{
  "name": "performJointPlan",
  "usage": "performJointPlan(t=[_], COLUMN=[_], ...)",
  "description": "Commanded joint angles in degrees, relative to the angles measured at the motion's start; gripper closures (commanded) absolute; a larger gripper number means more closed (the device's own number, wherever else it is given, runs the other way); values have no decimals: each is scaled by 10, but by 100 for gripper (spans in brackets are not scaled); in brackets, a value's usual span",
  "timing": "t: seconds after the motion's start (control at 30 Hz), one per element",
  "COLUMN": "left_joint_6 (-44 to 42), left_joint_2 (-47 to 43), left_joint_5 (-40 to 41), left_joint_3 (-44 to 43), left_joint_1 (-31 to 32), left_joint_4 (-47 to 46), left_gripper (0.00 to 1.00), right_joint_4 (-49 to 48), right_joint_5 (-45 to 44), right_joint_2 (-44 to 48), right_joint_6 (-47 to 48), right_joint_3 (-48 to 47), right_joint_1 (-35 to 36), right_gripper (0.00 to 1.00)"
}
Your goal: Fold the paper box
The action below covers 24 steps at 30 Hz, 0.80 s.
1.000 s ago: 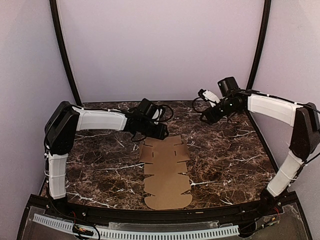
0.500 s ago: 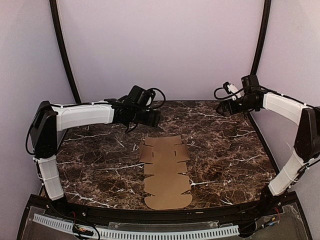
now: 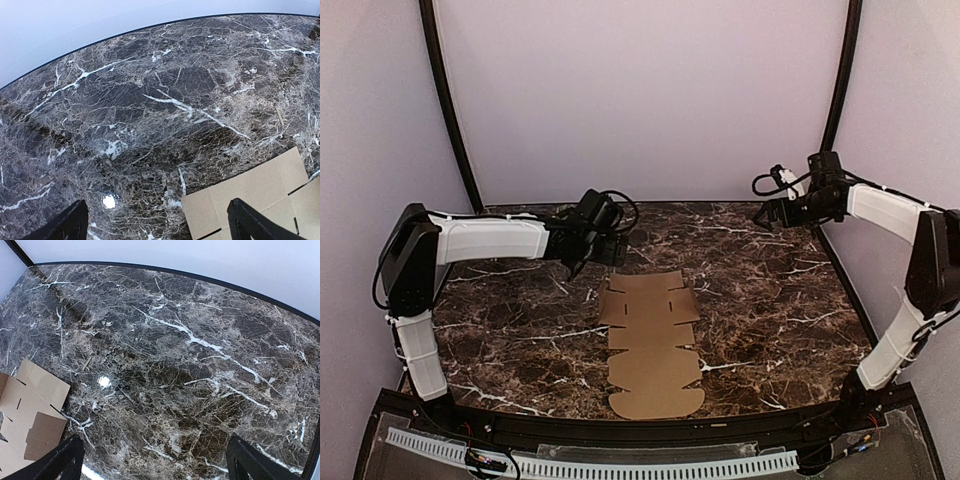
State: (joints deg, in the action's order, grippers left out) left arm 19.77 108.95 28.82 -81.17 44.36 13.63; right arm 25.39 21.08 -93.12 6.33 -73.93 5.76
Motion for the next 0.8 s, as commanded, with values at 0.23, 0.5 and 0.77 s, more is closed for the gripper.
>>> performJointPlan(t=[0.23, 0.5, 0.77], left_joint_6=[-76, -150, -164], left_joint_2=[-47, -105, -150], left_joint_5=[-80, -167, -297], left_joint_3=[28, 68, 126], left_joint_1=[-1, 6, 6], left_joint_4=[-34, -17, -24], left_gripper=[13, 18, 23], right_joint_4=[-11, -7, 49], right_joint_5=[82, 180, 185], right_joint_2=[0, 54, 93], right_joint_6=[7, 54, 169], right_joint_3=[1, 62, 189], right_joint_1=[-18, -16, 14], right_gripper=[2, 17, 25])
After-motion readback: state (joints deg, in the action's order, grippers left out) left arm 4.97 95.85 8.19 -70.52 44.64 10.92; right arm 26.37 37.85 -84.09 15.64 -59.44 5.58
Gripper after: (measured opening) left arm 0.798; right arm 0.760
